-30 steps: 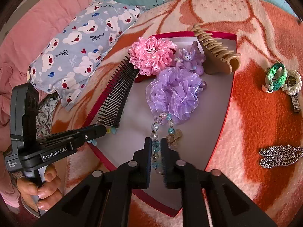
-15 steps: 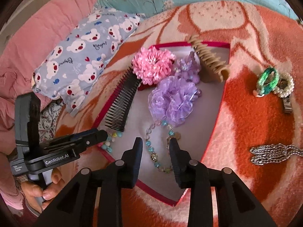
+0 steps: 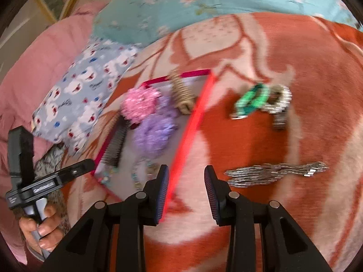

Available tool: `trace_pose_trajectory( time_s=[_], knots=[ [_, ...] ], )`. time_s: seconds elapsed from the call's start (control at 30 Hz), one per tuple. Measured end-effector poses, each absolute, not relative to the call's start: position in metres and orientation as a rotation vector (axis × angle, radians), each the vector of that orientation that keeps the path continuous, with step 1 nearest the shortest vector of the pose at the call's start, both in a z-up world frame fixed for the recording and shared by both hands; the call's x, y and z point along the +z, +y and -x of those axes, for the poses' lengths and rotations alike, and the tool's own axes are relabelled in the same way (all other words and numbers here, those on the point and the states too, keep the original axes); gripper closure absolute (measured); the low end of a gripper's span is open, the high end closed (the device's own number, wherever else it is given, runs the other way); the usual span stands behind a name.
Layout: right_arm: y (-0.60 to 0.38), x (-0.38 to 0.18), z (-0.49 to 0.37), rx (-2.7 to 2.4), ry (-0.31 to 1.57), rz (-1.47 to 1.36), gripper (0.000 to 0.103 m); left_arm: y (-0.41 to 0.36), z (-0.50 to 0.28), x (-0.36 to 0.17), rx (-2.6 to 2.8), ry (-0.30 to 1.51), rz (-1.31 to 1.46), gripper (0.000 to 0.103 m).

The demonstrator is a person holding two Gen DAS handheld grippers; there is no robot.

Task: Organize jewelry
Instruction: 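Move both tools back toward the green braided and pearl bracelets, then grasp the green braided bracelet with the left tool while the right tool grasps the pearl bracelet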

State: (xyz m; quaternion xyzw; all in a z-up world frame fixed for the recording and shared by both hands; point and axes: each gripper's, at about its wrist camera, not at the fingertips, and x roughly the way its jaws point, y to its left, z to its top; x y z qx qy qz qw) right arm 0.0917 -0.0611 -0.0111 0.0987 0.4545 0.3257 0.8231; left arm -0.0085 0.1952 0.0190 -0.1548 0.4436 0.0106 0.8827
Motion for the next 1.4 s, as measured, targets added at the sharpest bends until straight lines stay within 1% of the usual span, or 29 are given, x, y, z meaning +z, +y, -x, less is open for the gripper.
trace_pose_trajectory(
  time_s=[0.27,0.63,0.97,1.3,1.33,1.4],
  knots=[
    [-0.107,-0.014,-0.109,0.6,0.951,-0.266,0.068,0.154,-0.009,0.023,-0.045,0.942,0.279,0.066],
    [-0.139,-0.019,-0.138,0.542,0.944,-0.302,0.068,0.1,-0.043,0.027,-0.124,0.959,0.211,0.066],
    [-0.133,-0.039,-0.198,0.521,0.978,-0.319,0.068,0.071,-0.082,0.012,-0.145,1.003,0.2,0.066],
    [-0.111,-0.062,-0.253,0.529,1.031,-0.295,0.069,0.058,-0.123,-0.009,-0.148,1.049,0.194,0.066],
    [-0.11,-0.066,-0.257,0.532,1.039,-0.302,0.069,0.057,-0.127,-0.011,-0.149,1.052,0.193,0.066],
    [-0.11,-0.069,-0.262,0.541,1.047,-0.309,0.075,0.055,-0.134,-0.014,-0.151,1.056,0.189,0.066]
  ],
)
